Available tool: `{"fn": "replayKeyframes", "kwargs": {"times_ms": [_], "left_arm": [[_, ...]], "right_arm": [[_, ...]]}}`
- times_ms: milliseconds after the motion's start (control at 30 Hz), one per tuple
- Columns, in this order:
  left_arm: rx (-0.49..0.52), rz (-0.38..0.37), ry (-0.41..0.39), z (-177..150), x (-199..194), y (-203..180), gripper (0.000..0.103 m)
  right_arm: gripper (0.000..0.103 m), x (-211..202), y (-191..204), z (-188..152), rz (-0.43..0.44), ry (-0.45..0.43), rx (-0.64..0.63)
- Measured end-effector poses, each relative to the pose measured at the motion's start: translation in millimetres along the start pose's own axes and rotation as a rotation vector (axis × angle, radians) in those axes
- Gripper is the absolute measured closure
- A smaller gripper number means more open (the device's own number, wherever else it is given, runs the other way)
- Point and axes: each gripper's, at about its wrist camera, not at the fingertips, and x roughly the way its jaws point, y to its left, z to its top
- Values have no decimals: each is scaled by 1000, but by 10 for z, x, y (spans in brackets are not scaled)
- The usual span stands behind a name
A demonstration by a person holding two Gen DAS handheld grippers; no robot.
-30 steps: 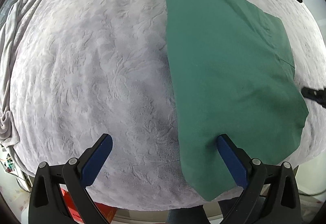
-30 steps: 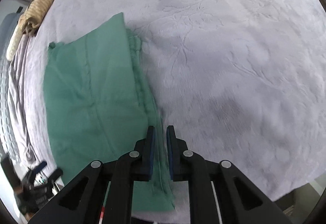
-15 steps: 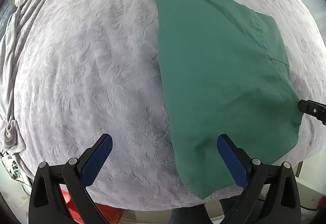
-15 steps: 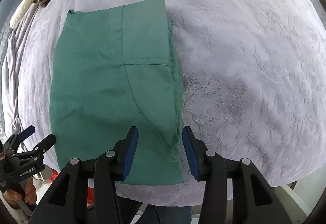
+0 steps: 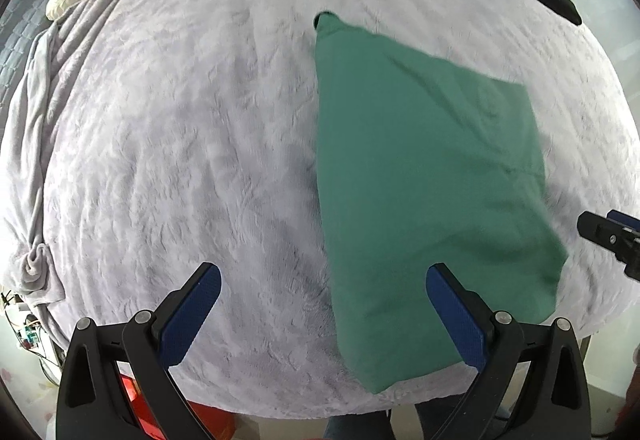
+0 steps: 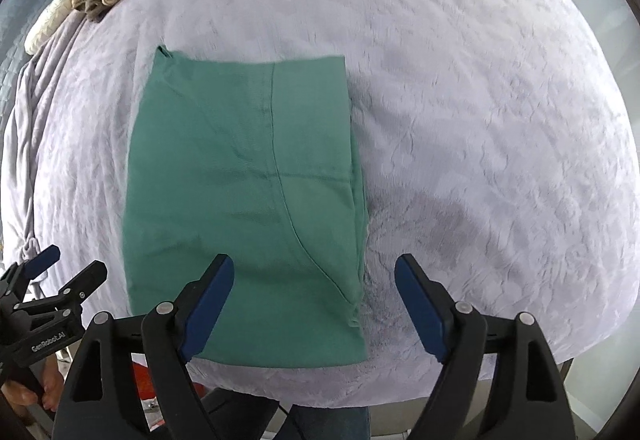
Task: Fold large clothes
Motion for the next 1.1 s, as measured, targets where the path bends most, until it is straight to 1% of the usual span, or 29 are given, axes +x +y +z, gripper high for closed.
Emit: {"fn": "replayKeyframes", "kwargs": {"times_ms": [100,167,367,633,1100], "left_arm": [[-10,-18,-11,20,-57,-46,0],[-11,-30,-16,32,-90,-64,0],[-18,-13,-19,54,-139,-112,0],[-10,18,-15,50,-134,-133,0],[16,25,-35,26,-188,-211,0]], "right_arm": [[17,-39,52,5,5,-8,5],[17,-60,86,12,-6,-19,8],[16,-164,115,-13,-49,-57,16],[16,-188,179,-13,-58,-48,10],[16,-187,242,-19,-70,-27,-5]]}}
